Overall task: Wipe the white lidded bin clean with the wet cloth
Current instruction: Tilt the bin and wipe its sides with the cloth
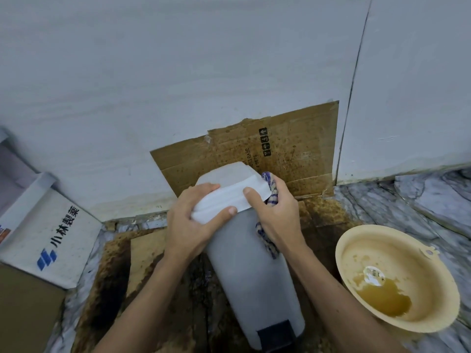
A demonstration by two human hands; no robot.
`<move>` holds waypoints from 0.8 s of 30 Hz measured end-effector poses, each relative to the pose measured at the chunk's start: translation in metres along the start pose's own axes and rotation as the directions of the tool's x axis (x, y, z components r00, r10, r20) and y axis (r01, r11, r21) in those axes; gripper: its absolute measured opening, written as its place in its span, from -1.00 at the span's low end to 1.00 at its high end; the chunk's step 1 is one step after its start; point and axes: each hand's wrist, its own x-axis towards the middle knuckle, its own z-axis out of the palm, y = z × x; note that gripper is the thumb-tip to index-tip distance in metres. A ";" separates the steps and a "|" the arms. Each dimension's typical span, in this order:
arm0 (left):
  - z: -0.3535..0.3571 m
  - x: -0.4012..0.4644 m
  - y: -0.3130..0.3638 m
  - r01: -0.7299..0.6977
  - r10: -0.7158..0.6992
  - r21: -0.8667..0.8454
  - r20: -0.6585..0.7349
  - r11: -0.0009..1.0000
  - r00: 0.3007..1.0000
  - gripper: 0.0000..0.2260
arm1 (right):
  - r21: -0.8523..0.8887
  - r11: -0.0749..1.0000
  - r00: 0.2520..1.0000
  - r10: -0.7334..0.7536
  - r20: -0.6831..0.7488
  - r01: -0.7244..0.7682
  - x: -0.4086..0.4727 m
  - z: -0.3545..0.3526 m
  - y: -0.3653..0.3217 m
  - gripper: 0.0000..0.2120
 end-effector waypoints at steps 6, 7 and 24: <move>0.012 0.012 -0.017 -0.247 0.250 0.139 -0.005 0.959 0.968 -0.47 | -0.004 1.000 0.998 -0.016 -0.065 0.016 0.005 0.004 0.017 -0.39; 0.017 0.012 -0.022 -0.277 0.280 0.167 0.009 0.946 0.960 -0.47 | -0.001 1.000 0.997 -0.014 -0.070 0.014 0.004 0.003 0.022 -0.38; 0.025 -0.030 -0.028 0.224 -0.243 0.139 0.141 0.965 0.960 -0.05 | 0.132 0.978 0.981 0.176 -0.084 -0.164 -0.037 0.003 0.065 -0.63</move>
